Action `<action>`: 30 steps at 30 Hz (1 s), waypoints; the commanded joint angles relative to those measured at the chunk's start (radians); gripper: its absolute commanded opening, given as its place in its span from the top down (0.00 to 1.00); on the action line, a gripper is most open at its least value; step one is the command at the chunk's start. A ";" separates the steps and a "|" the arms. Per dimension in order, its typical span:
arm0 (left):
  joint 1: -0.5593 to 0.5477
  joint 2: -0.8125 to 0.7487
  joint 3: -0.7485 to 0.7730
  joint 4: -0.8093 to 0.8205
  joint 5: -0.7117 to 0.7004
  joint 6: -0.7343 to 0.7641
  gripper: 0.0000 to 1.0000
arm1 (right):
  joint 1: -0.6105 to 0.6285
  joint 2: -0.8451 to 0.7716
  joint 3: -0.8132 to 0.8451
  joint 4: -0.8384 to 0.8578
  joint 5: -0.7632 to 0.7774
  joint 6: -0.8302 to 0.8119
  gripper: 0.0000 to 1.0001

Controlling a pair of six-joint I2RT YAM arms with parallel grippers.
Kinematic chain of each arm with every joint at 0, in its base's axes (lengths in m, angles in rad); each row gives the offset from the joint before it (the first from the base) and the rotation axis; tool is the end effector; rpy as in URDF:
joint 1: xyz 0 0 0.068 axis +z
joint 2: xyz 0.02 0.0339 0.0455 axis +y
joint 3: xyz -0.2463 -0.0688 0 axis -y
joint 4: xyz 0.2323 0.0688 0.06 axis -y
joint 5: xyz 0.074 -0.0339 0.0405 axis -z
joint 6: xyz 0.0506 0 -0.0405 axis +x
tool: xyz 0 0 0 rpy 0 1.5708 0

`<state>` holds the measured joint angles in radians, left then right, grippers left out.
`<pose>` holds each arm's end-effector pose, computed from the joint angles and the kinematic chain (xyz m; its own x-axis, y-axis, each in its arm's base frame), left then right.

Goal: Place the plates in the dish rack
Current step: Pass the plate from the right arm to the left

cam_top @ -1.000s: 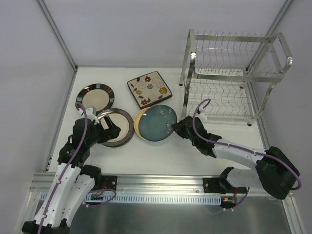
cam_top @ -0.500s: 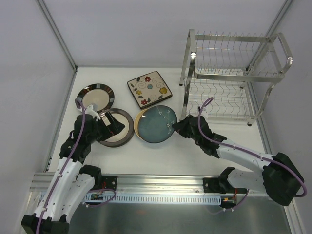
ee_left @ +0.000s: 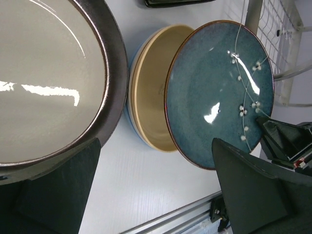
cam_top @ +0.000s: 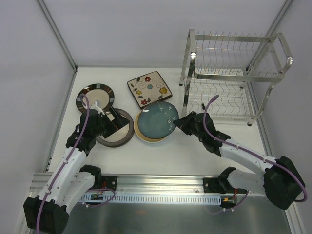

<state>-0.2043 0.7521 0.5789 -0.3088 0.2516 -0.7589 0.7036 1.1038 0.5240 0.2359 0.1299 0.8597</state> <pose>0.1818 -0.0505 0.2438 -0.6132 -0.5536 -0.5635 -0.0130 0.7204 -0.6935 0.1973 0.1588 0.2145 -0.5834 0.4903 -0.6475 -0.1632 0.7102 0.6848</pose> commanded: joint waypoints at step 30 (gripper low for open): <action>-0.087 0.133 -0.053 0.424 0.152 -0.284 0.76 | 0.017 0.024 0.140 0.408 -0.253 0.134 0.99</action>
<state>-0.2806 0.9134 0.5358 0.0406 0.3622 -1.0115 0.7147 1.1515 0.5797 0.3927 -0.0658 0.9451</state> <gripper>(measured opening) 0.268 0.114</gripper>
